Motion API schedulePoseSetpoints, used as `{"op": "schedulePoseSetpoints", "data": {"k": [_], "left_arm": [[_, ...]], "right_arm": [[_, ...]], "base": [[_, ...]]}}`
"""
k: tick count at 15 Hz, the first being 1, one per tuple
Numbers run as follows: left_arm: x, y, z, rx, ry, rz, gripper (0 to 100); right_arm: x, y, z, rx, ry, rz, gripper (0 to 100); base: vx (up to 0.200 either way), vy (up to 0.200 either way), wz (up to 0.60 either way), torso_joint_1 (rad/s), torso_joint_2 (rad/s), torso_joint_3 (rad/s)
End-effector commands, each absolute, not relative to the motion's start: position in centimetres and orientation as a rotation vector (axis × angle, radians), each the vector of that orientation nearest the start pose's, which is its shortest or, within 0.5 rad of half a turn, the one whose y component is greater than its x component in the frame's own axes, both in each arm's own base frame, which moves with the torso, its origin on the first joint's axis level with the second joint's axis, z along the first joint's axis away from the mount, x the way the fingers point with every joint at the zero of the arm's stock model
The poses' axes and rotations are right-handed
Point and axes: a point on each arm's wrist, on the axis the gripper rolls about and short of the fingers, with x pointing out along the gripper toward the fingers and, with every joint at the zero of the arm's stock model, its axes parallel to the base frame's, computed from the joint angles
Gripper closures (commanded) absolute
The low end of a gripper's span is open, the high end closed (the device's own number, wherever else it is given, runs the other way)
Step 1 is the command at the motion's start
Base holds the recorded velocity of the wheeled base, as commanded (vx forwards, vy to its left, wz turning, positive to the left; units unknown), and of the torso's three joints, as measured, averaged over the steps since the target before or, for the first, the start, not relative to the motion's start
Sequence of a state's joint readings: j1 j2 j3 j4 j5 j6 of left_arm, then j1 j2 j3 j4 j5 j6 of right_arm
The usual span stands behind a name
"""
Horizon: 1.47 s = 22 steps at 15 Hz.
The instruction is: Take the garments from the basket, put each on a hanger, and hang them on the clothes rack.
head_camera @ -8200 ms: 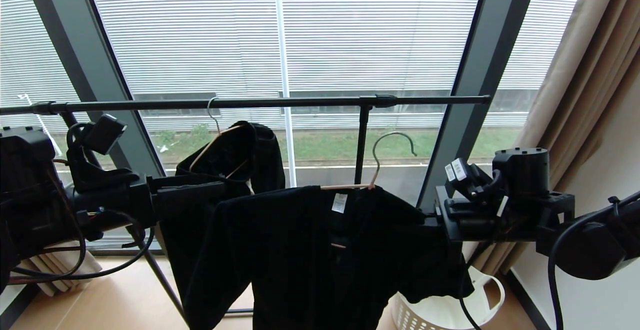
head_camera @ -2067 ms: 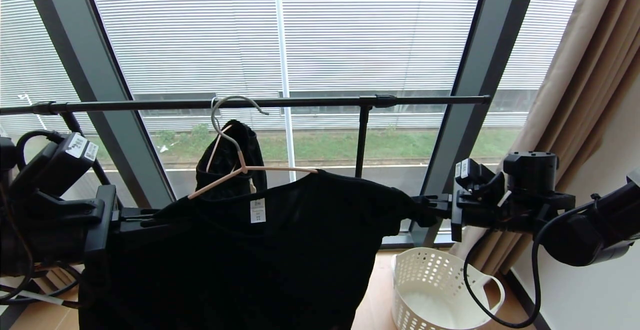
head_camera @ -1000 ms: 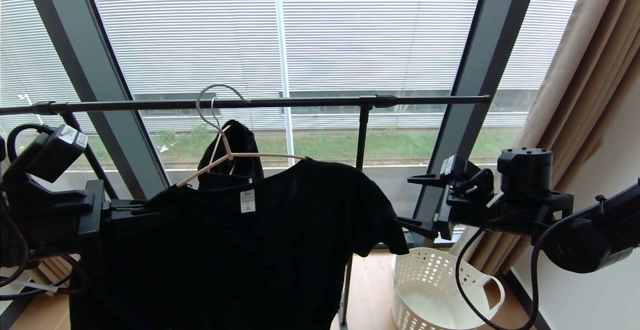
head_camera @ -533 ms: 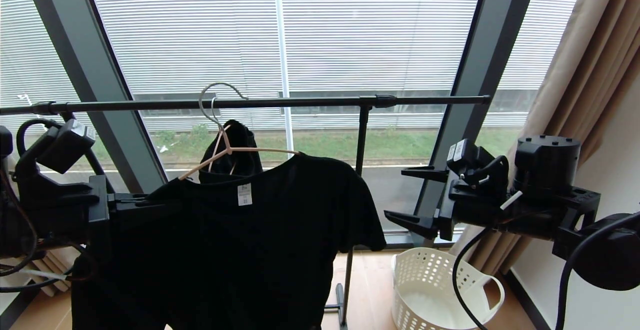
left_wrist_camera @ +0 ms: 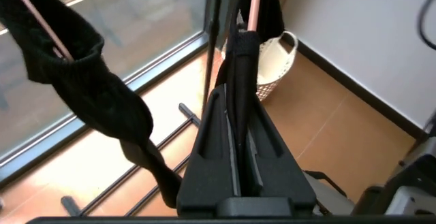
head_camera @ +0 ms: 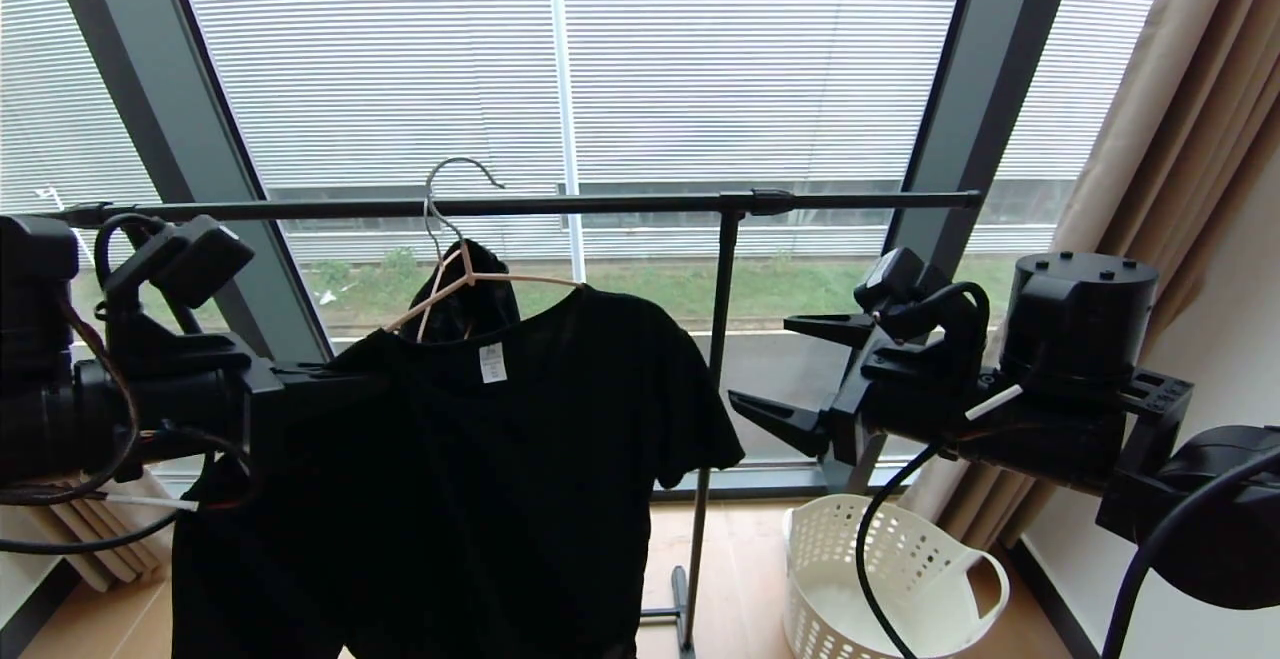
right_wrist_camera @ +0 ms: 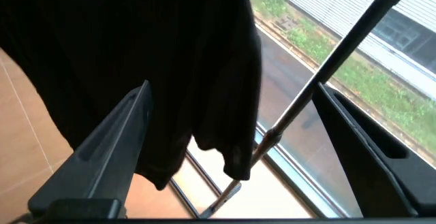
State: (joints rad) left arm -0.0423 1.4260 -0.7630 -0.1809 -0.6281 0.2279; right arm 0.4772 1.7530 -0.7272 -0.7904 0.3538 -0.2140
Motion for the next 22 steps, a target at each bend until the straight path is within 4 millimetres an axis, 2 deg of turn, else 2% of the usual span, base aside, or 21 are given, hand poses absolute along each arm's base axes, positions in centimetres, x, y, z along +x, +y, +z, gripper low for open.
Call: {"op": "schedulePoseSetpoints", "data": {"k": [1, 5, 10, 11, 12, 14, 16, 19, 22], "left_arm": [[23.7, -3.8, 20.5, 0.068, 0.411, -0.707, 100], [25.3, -6.1, 20.8, 0.029, 0.412, -0.601, 100], [27.8, -7.0, 19.6, 0.037, 0.458, -0.567, 100], [28.9, -7.2, 19.0, 0.042, 0.476, -0.549, 100], [28.9, -7.2, 19.0, 0.041, 0.476, -0.547, 100], [32.0, -7.7, 18.3, 0.027, 0.495, -0.468, 100], [33.4, -8.9, 18.6, -0.007, 0.481, -0.458, 100], [36.0, -10.0, 17.7, -0.021, 0.488, -0.39, 100], [37.2, -11.4, 17.1, -0.043, 0.498, -0.388, 100]], "right_arm": [[26.9, 15.0, 16.3, -0.217, 0.144, 0.856, 0], [27.0, 15.1, 16.2, -0.218, 0.148, 0.849, 0], [27.1, 15.1, 16.1, -0.218, 0.15, 0.846, 0], [27.1, 15.1, 16.1, -0.22, 0.149, 0.846, 0], [27.1, 15.1, 16.1, -0.22, 0.149, 0.846, 0], [27.1, 15.0, 16.2, -0.219, 0.146, 0.846, 0], [27.1, 15.1, 16.3, -0.219, 0.145, 0.845, 0], [27.0, 15.0, 16.4, -0.219, 0.142, 0.845, 0], [27.0, 15.0, 16.4, -0.221, 0.141, 0.845, 0]], "base": [[0.0, 0.0, 0.0, 0.0, 0.0, 0.0], [0.0, 0.0, 0.0, 0.0, 0.0, 0.0], [0.0, 0.0, 0.0, 0.0, 0.0, 0.0], [0.0, 0.0, 0.0, 0.0, 0.0, 0.0], [0.0, 0.0, 0.0, 0.0, 0.0, 0.0], [0.0, 0.0, 0.0, 0.0, 0.0, 0.0], [0.0, 0.0, 0.0, 0.0, 0.0, 0.0], [0.0, 0.0, 0.0, 0.0, 0.0, 0.0], [0.0, 0.0, 0.0, 0.0, 0.0, 0.0]]}}
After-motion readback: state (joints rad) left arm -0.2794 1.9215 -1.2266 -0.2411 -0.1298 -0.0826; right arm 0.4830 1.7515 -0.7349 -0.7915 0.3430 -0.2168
